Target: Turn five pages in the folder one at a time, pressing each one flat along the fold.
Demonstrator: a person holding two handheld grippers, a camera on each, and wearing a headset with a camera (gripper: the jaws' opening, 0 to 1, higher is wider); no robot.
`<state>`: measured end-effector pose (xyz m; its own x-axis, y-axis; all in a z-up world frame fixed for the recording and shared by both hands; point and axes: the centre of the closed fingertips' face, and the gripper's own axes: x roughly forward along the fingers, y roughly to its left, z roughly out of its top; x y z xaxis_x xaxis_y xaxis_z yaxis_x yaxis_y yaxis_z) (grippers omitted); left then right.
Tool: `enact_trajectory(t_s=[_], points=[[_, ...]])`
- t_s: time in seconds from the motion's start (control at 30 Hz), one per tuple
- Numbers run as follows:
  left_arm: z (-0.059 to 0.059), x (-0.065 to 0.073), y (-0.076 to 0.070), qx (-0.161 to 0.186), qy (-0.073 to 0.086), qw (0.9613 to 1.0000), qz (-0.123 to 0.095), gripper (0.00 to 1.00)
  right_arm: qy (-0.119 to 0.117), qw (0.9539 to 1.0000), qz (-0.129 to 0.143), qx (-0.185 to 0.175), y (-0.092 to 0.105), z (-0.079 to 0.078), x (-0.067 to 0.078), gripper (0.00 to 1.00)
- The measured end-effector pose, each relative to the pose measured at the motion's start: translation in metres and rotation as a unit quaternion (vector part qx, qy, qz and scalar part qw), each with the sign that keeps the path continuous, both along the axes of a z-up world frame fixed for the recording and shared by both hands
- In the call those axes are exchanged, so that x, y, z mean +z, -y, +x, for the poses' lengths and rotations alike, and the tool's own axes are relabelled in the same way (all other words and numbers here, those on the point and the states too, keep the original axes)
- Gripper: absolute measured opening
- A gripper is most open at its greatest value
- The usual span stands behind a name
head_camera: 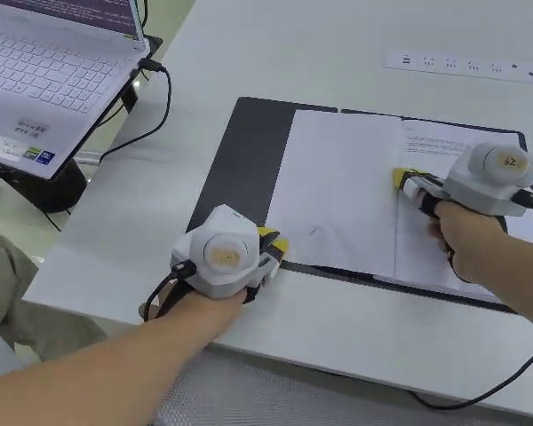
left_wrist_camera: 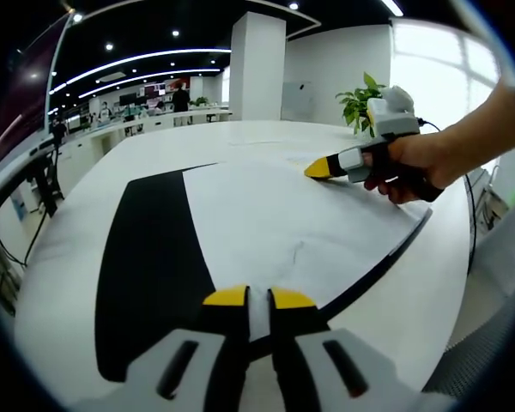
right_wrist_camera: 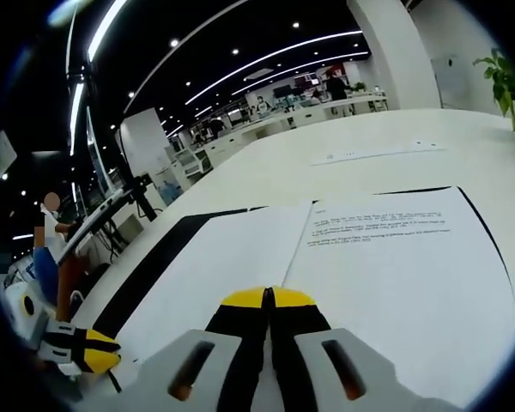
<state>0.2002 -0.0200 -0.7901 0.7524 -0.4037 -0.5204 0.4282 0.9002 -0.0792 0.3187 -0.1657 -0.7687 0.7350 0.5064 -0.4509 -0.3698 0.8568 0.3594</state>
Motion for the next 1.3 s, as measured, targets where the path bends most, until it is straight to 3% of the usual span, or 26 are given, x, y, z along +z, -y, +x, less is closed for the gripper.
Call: enact_trajectory(t_s=[0.13,0.5,0.97,1.13,1.3], points=[[0.0,-0.001,0.0,0.0,0.001,1.0,0.0,0.07,-0.003,0.9999,0.013,-0.006,0.0,-0.012,0.002,0.0],[-0.001,0.0,0.001,0.001,0.003,1.0,0.002,0.07,-0.013,0.9997,0.01,0.016,-0.001,-0.049,0.001,0.0],[-0.004,0.002,0.001,-0.001,0.003,1.0,0.006,0.07,-0.033,0.9974,0.005,0.063,-0.003,-0.103,-0.005,0.0],[-0.004,0.002,0.001,-0.002,0.0,1.0,0.009,0.07,-0.063,0.9944,0.021,0.083,-0.003,-0.131,-0.008,0.0],[-0.005,0.002,0.001,-0.002,-0.003,0.9999,0.011,0.07,-0.112,0.9862,0.038,0.116,-0.002,-0.16,-0.01,0.0]])
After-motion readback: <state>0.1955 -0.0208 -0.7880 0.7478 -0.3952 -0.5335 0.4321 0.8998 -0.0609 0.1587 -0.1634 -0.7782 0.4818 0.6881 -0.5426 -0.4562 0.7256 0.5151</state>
